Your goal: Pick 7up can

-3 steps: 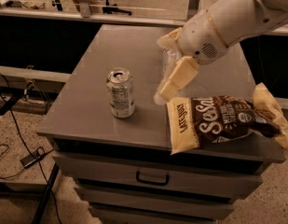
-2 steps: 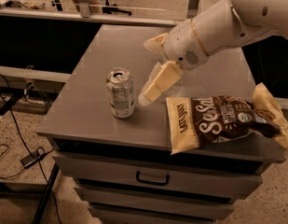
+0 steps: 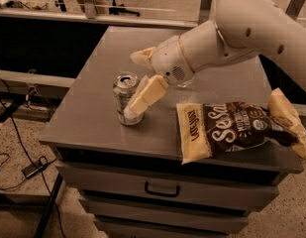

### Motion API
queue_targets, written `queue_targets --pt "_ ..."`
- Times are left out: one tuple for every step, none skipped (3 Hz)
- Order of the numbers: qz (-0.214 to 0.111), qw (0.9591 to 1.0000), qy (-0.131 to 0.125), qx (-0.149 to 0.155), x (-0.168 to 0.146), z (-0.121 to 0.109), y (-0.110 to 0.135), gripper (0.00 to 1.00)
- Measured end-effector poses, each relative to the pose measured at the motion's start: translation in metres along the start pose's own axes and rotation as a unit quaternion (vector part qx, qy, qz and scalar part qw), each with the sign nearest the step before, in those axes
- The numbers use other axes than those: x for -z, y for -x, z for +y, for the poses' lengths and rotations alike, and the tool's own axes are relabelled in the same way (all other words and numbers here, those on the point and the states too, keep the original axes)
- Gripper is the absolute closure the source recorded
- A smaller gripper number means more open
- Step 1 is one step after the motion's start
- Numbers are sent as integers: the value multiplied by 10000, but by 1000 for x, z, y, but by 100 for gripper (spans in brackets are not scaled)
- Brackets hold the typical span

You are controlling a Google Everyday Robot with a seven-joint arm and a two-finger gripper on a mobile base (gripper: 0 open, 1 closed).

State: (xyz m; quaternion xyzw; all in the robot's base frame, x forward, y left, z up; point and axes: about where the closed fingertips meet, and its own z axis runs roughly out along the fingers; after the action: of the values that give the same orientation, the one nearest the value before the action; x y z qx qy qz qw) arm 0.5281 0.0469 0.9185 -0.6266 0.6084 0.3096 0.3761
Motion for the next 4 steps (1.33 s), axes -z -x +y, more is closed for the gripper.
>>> queue_targets --pt "-177 9997 193 -10 -21 7 3 20" --pt "-251 9993 277 -30 -31 11 3 40" --pt "-246 9993 268 -37 -35 10 2 61" --pt "-245 9995 167 -86 -27 3 5 78"
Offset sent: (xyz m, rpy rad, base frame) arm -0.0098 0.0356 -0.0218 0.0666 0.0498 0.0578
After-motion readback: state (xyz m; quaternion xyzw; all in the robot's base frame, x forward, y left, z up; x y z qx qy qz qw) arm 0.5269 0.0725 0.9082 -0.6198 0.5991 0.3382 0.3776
